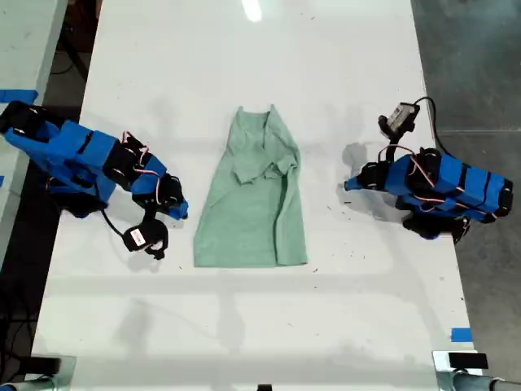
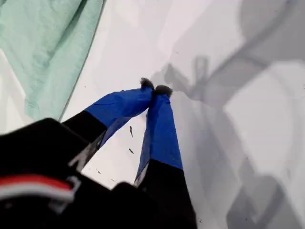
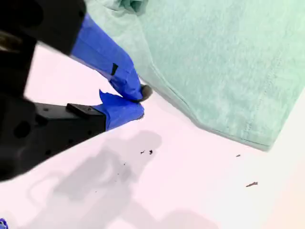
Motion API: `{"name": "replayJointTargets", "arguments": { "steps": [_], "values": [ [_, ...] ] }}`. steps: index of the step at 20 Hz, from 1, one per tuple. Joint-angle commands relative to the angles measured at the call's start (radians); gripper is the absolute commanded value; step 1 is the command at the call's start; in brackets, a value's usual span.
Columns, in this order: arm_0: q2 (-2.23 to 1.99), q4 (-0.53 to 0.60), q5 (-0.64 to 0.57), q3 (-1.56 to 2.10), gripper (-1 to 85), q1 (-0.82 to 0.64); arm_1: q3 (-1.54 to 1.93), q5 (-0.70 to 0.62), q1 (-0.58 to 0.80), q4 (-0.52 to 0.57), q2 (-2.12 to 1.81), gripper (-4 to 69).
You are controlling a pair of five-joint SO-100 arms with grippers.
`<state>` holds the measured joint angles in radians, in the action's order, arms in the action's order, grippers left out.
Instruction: Fold t shirt
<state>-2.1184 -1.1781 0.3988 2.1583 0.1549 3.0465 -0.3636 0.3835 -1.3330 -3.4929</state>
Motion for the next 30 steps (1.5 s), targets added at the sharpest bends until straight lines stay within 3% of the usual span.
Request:
{"name": "replayJointTargets", "arguments": {
  "steps": [1, 5, 10, 21, 24, 26, 30],
  "values": [
    [0.067, 0.087, 0.0, -0.06, 8.7, 0.012, 0.055, 0.002, 0.008, -0.003, -0.014, 1.1],
    [0.252, 0.193, -0.02, -0.126, 12.5, 0.032, 0.055, 0.002, 0.008, -0.003, -0.014, 1.1],
    [0.488, 0.17, -0.04, -0.264, 13.5, 0.025, 0.055, 0.002, 0.006, -0.003, -0.014, 1.1],
    [0.476, 0.086, -0.014, -0.265, 11.7, 0.017, 0.055, 0.0, 0.006, -0.003, -0.014, 1.1],
    [0.541, 0.138, -0.037, -0.268, 8.4, 0.011, 0.055, 0.0, 0.006, -0.003, -0.014, 1.1],
    [0.555, 0.143, -0.044, -0.268, -0.2, 0.003, 0.055, 0.0, 0.006, -0.003, -0.014, 1.1],
    [0.529, 0.092, -0.064, -0.29, -0.2, -0.008, 0.055, 0.0, 0.006, -0.003, -0.014, 1.1]
  ]
}}
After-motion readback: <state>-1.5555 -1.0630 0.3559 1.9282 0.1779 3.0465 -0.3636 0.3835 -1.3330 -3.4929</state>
